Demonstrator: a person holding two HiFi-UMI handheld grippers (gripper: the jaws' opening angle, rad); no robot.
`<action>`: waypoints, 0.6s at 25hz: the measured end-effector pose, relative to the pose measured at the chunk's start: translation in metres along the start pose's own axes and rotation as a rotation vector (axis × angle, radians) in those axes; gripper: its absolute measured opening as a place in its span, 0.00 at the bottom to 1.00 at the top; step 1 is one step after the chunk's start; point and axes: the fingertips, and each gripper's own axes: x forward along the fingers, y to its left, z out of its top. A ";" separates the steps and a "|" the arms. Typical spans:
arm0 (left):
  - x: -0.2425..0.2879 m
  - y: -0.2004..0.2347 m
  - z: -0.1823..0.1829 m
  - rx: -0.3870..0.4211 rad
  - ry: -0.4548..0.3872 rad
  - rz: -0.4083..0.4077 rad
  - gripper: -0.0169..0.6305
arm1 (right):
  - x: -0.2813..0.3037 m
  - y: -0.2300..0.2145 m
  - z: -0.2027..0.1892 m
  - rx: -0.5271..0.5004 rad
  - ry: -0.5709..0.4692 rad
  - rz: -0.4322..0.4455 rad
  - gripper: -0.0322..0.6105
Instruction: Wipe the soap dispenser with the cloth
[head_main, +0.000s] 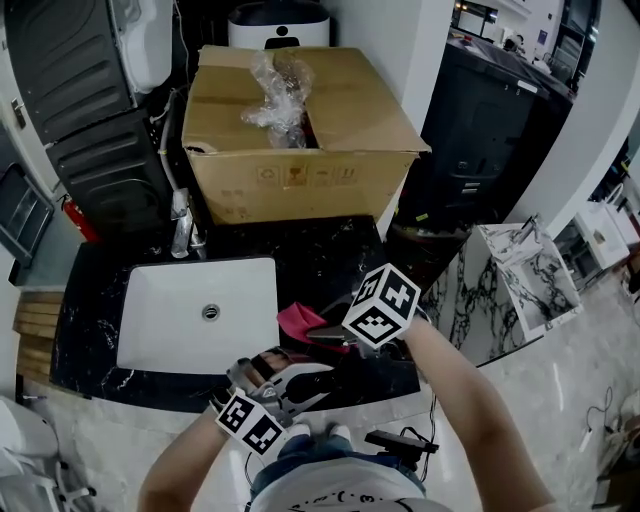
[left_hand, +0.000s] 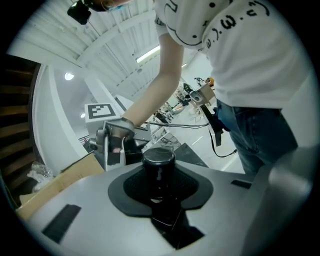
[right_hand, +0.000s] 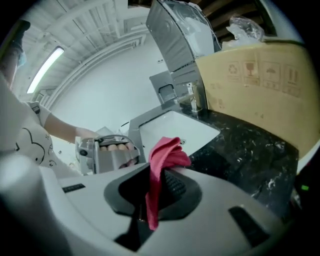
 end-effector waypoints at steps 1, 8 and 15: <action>0.001 -0.001 0.000 0.005 0.001 -0.002 0.19 | 0.003 -0.006 -0.004 0.016 0.017 -0.021 0.13; 0.005 -0.003 0.003 0.061 0.002 -0.052 0.19 | 0.007 -0.040 -0.031 0.108 0.079 -0.155 0.13; 0.030 -0.028 -0.007 0.437 0.069 -0.269 0.18 | -0.026 -0.076 -0.061 0.245 0.010 -0.336 0.13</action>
